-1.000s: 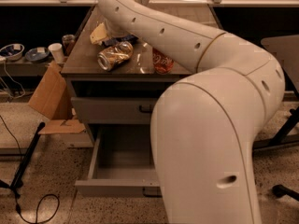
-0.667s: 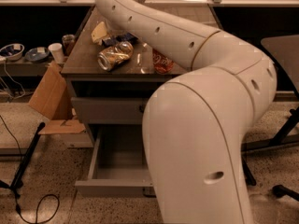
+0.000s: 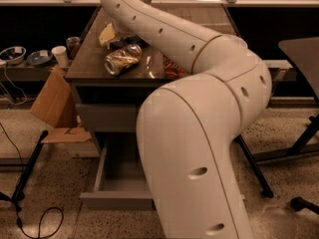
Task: Place blue chip bag into middle drawer
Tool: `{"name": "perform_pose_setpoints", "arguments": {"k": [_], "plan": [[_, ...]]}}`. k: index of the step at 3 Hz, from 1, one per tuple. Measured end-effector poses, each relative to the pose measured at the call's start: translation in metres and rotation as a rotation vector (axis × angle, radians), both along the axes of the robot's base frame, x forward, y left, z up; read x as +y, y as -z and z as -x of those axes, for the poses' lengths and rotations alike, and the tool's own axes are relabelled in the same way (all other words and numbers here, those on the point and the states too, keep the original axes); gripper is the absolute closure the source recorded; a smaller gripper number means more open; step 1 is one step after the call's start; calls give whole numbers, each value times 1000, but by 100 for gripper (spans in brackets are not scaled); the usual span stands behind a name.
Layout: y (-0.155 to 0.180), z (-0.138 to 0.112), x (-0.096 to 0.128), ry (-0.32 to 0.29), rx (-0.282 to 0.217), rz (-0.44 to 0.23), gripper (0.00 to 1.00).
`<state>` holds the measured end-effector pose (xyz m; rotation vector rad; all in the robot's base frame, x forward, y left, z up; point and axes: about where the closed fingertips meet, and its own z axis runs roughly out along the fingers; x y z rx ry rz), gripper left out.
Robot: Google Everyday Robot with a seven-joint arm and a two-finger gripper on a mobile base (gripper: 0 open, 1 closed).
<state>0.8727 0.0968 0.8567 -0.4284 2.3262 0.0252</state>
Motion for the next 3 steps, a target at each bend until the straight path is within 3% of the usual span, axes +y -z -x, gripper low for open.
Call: {"name": "perform_pose_setpoints", "arguments": {"k": [2, 3], "plan": [[21, -13, -6, -7, 49, 13, 0], [25, -15, -9, -18, 59, 17, 14]]}}
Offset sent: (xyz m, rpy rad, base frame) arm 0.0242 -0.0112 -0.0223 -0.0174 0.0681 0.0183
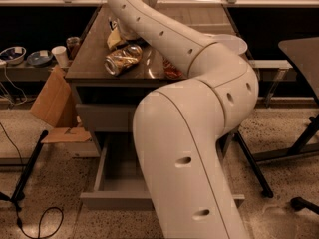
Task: Place blue chip bag into middle drawer
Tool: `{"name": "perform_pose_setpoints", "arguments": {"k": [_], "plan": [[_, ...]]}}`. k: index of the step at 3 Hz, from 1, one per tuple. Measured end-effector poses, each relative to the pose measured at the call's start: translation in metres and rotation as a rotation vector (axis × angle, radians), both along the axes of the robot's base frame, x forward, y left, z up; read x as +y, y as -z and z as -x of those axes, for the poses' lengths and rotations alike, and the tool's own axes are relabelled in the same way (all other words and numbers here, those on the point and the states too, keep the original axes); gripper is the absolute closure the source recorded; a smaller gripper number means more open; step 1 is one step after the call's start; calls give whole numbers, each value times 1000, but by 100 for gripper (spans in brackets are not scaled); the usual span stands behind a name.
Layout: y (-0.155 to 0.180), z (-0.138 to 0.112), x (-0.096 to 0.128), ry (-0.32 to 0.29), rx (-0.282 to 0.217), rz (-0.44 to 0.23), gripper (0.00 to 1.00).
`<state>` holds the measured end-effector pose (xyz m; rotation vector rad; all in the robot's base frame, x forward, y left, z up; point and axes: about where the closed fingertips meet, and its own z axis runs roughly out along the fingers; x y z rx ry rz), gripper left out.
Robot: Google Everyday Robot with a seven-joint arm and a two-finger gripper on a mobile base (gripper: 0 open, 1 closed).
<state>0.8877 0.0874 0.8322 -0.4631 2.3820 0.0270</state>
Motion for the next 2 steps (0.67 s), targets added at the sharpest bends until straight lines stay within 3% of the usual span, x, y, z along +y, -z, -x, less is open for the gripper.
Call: {"name": "perform_pose_setpoints", "arguments": {"k": [2], "plan": [[-1, -1, -4, -3, 0, 0, 60]]}}
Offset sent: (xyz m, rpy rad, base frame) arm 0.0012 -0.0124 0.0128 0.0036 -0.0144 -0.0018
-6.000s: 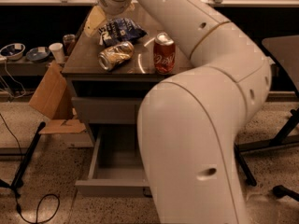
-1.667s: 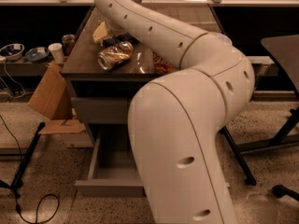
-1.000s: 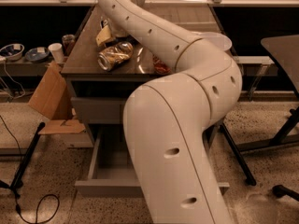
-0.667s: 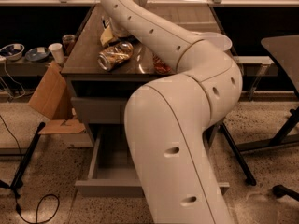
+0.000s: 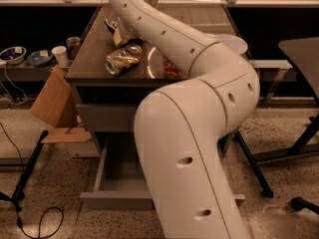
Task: Place blue chip bag into middle drawer
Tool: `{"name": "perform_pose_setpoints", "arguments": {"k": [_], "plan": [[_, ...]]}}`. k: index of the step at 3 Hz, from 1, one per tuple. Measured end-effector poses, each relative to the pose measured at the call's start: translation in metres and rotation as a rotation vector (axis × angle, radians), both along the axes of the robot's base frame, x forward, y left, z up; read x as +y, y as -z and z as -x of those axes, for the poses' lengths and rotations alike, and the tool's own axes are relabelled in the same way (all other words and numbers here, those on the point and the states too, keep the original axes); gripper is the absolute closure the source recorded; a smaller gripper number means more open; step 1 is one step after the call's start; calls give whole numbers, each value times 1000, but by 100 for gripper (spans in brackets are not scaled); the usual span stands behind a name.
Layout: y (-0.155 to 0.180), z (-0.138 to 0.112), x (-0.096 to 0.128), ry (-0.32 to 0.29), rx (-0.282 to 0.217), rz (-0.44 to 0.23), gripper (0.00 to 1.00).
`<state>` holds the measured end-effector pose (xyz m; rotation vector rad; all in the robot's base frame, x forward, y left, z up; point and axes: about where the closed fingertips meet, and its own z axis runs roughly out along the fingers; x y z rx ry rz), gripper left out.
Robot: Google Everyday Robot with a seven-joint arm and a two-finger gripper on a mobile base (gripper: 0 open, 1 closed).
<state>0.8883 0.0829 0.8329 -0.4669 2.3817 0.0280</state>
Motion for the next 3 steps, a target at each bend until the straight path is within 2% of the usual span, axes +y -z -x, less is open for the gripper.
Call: {"name": "perform_pose_setpoints", "arguments": {"k": [1, 2, 3], "plan": [[-4, 0, -6, 13, -8, -3, 84], [-12, 0, -12, 29, -26, -8, 100], [-26, 1, -20, 51, -61, -13, 100]]}}
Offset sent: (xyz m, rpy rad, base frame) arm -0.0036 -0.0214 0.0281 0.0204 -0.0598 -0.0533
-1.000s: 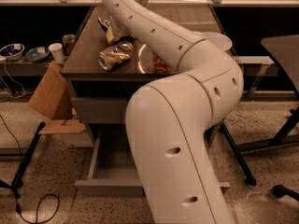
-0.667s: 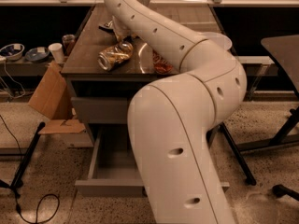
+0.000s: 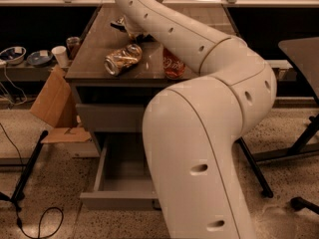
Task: Place blue chip bag into middle drawer
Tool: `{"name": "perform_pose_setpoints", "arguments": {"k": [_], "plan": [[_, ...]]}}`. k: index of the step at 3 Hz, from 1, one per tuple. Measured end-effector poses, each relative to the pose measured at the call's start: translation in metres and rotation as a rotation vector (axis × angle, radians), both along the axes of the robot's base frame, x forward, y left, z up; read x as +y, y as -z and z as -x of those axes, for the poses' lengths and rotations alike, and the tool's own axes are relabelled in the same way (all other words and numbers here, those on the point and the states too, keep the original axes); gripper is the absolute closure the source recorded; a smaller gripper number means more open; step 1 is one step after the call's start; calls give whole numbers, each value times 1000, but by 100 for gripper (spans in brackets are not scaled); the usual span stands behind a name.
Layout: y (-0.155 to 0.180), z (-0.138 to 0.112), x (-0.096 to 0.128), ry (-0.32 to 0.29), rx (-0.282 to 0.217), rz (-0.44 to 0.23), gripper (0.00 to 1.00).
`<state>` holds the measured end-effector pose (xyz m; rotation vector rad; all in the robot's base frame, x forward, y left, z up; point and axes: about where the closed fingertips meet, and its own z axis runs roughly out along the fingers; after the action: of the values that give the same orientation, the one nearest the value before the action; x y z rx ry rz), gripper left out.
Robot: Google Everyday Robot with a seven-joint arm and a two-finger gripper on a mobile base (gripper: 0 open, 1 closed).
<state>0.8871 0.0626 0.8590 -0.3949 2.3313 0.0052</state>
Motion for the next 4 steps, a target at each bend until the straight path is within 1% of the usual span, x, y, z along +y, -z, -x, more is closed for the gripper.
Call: {"name": "perform_pose_setpoints", "arguments": {"k": [1, 2, 3, 4], "plan": [[-19, 5, -11, 10, -38, -13, 100], [-38, 12, -21, 8, -69, -37, 100], [-59, 24, -29, -16, -88, -61, 100], [-78, 46, -36, -58, -96, -84, 100]]}}
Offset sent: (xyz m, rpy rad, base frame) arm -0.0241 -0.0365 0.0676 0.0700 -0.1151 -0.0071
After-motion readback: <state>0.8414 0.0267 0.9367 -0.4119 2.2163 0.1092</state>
